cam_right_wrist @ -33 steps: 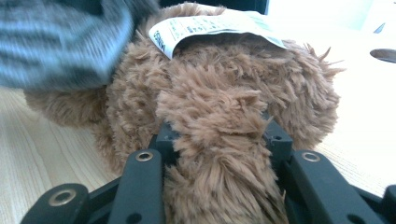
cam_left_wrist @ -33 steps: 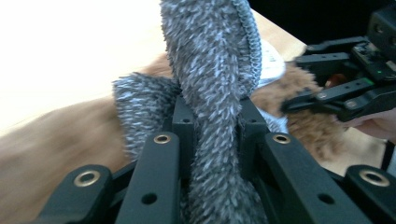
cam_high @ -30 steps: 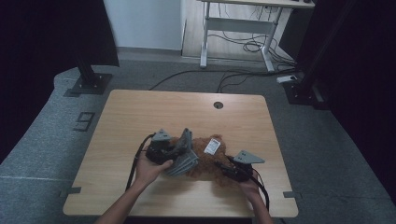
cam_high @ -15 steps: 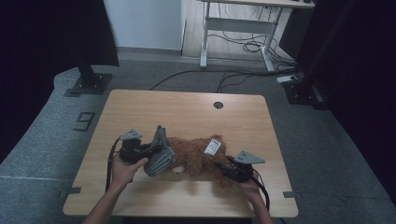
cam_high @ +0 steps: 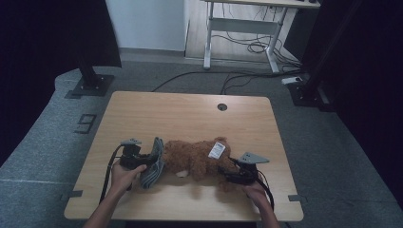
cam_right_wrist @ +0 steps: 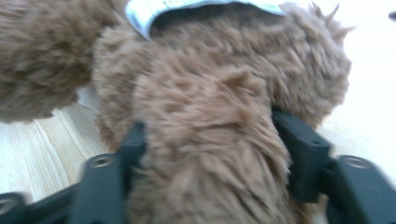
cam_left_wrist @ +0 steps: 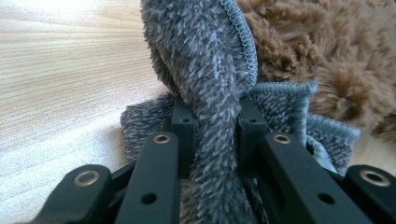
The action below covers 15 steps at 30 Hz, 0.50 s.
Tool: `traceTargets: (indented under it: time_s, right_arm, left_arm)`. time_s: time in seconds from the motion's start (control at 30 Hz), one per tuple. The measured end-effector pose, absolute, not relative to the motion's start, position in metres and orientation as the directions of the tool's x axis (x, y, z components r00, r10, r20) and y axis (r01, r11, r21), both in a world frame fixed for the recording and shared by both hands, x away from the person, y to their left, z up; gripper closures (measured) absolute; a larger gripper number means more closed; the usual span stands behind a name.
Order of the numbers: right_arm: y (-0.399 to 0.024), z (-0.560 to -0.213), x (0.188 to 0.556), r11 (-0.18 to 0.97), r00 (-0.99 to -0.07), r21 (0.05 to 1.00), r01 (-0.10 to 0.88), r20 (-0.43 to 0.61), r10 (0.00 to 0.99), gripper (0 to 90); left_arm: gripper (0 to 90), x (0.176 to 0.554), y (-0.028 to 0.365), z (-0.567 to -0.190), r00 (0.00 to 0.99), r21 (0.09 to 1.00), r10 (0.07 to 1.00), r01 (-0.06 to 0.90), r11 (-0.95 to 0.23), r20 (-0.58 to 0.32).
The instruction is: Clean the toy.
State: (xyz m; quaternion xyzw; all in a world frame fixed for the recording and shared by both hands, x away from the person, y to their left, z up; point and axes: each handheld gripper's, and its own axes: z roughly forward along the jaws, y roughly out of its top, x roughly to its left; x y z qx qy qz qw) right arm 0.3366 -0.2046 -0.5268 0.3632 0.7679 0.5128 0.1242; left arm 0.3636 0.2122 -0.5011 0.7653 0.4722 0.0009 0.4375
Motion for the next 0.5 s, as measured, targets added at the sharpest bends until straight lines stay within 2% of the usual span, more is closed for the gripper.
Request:
traceTargets:
  time_s: [0.13, 0.23, 0.37, 0.5]
  right_arm:
    - [-0.202, -0.528, 0.344, 0.202, -0.716, 0.860, 0.469, 0.236, 0.657, 34.1]
    - [-0.195, -0.529, 0.345, 0.214, -0.718, 0.861, 0.462, 0.221, 0.660, 46.0]
    - [-0.186, -0.526, 0.341, 0.254, -0.732, 0.890, 0.378, 0.119, 0.671, 59.2]
    - [-0.179, -0.523, 0.339, 0.249, -0.738, 0.929, 0.275, 0.038, 0.674, 63.0]
  left_arm:
    - [74.6, 0.365, 0.207, -0.505, 0.555, 0.658, 0.719, 0.731, -0.180, -0.419]
    - [75.3, 0.366, 0.199, -0.507, 0.554, 0.656, 0.712, 0.734, -0.174, -0.431]
    - [76.4, 0.368, 0.190, -0.505, 0.554, 0.667, 0.718, 0.726, -0.168, -0.422]
    - [77.1, 0.374, 0.189, -0.499, 0.554, 0.690, 0.703, 0.713, -0.126, -0.445]
